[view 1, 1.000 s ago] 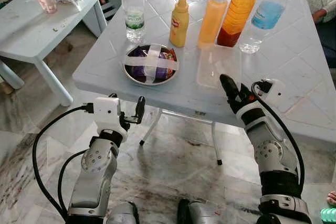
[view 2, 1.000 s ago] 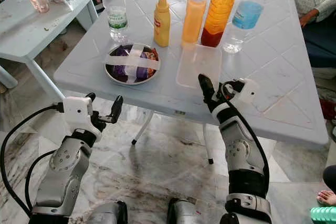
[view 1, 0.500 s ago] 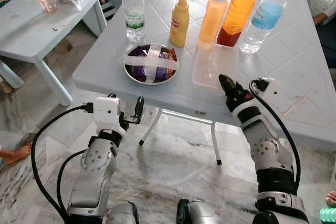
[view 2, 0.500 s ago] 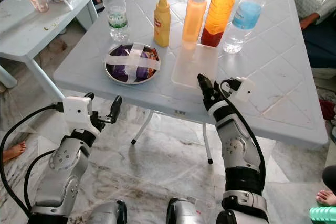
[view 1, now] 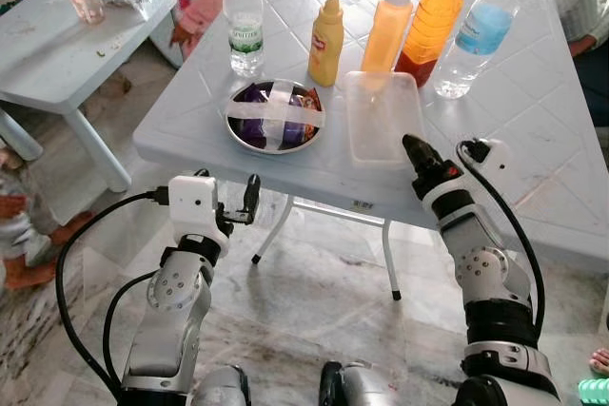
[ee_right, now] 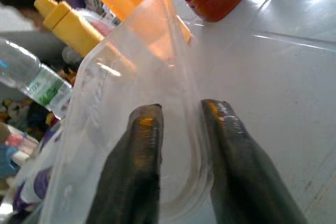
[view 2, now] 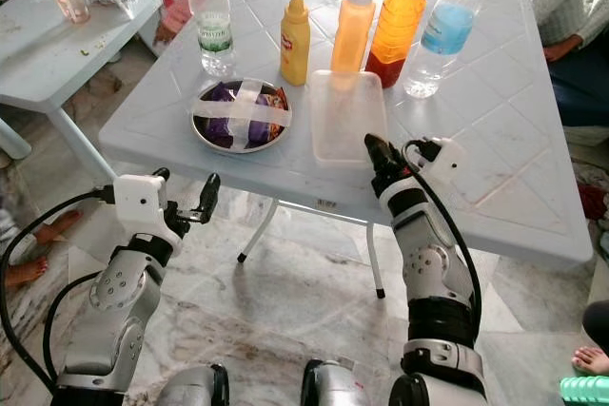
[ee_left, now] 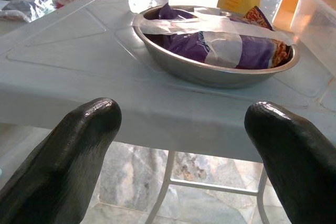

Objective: Restocking fridge

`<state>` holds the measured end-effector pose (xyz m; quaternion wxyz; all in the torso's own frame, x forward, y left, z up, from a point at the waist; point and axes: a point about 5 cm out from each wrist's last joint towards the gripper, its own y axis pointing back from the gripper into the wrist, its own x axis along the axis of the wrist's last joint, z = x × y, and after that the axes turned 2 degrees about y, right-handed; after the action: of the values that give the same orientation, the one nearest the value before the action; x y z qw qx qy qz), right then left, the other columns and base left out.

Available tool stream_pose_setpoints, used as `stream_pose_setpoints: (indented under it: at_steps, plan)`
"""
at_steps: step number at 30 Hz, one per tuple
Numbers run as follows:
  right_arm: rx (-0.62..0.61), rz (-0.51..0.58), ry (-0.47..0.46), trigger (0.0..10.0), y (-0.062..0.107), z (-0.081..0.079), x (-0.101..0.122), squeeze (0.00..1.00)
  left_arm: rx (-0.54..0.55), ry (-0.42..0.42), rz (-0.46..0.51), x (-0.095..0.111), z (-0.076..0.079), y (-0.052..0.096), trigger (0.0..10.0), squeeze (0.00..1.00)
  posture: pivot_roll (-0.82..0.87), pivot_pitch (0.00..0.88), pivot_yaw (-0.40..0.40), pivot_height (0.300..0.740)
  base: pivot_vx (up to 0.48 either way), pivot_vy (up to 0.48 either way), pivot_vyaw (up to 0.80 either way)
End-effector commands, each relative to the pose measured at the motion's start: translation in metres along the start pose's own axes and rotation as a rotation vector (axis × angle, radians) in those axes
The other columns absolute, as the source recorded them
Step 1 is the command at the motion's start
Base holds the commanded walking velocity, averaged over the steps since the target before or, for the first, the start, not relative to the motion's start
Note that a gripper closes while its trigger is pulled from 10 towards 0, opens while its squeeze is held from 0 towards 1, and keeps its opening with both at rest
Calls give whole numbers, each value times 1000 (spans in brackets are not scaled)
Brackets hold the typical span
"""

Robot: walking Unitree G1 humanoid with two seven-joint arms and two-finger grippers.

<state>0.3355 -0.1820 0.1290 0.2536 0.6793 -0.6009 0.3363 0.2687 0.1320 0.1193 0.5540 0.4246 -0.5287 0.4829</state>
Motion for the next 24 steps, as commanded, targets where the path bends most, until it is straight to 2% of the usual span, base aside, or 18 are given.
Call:
stream_pose_setpoints:
  at_steps: [1,5,13,17,18,20,21,24]
  plan:
    - [-79,-44,-34,0,5,12,-10,0,-3,-15,3,2,1,-1,10000,0,134,168,-49,740,0,0,0]
    - [-99,-62,-7,0,6,12,-12,0,-4,-15,2,2,2,-1,10000,0,130,169,-50,740,0,0,0]
    - [-113,-35,-26,0,7,8,-8,0,-4,-12,1,2,2,-1,10000,0,126,172,-53,740,0,0,0]
    - [-132,10,4,0,8,1,1,0,0,-11,0,1,2,0,10000,0,125,172,-54,740,0,0,0]
    - [-132,55,26,0,10,-6,9,0,21,2,-5,0,2,0,10000,0,120,174,-55,740,0,0,0]
    - [-137,78,67,0,13,-10,14,0,31,13,-17,-2,3,-1,10000,0,120,174,-55,740,0,0,0]
    - [-127,83,106,10000,15,-14,14,0,34,18,-22,-3,4,-1,10000,0,118,173,-56,740,0,0,0]
    - [-125,92,173,10000,19,-18,14,0,37,23,-31,-5,6,0,10000,0,114,172,-59,740,0,0,0]
